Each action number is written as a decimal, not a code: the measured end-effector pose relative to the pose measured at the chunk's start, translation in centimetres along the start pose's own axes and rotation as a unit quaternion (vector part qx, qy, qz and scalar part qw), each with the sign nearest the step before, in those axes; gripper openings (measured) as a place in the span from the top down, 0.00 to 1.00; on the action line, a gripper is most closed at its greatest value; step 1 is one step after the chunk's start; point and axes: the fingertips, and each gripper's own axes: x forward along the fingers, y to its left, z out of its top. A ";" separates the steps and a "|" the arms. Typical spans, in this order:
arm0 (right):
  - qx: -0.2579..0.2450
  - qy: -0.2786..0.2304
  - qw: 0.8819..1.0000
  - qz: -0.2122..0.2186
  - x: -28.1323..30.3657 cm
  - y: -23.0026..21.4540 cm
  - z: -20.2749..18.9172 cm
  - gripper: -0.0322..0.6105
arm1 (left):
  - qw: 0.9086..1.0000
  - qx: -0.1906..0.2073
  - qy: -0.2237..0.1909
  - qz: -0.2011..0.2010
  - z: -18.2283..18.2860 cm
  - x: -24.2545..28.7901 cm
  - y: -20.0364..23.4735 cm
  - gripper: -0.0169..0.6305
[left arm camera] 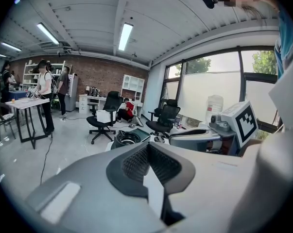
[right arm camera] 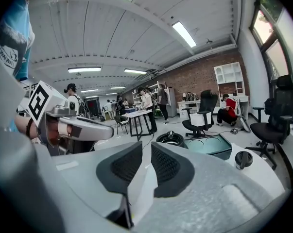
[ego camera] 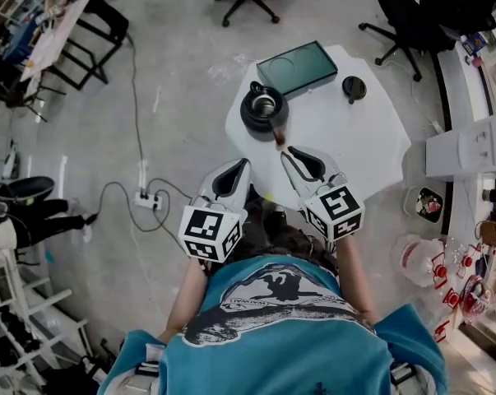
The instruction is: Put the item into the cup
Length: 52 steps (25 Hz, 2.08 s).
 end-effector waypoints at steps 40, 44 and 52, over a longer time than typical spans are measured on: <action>0.068 -0.041 0.996 -0.048 -0.5 15.4 -0.6 0.96 | 0.996 0.021 -0.030 -0.082 -1.8 -13.6 3.4 0.95; 0.067 -0.042 0.995 -0.052 -0.4 17.7 -1.2 0.95 | 0.994 0.024 -0.028 -0.100 -2.7 -15.1 3.5 0.95; 0.075 -0.045 0.994 -0.058 -0.6 20.7 -2.4 0.95 | 0.991 0.031 -0.024 -0.127 -4.3 -17.2 3.1 0.95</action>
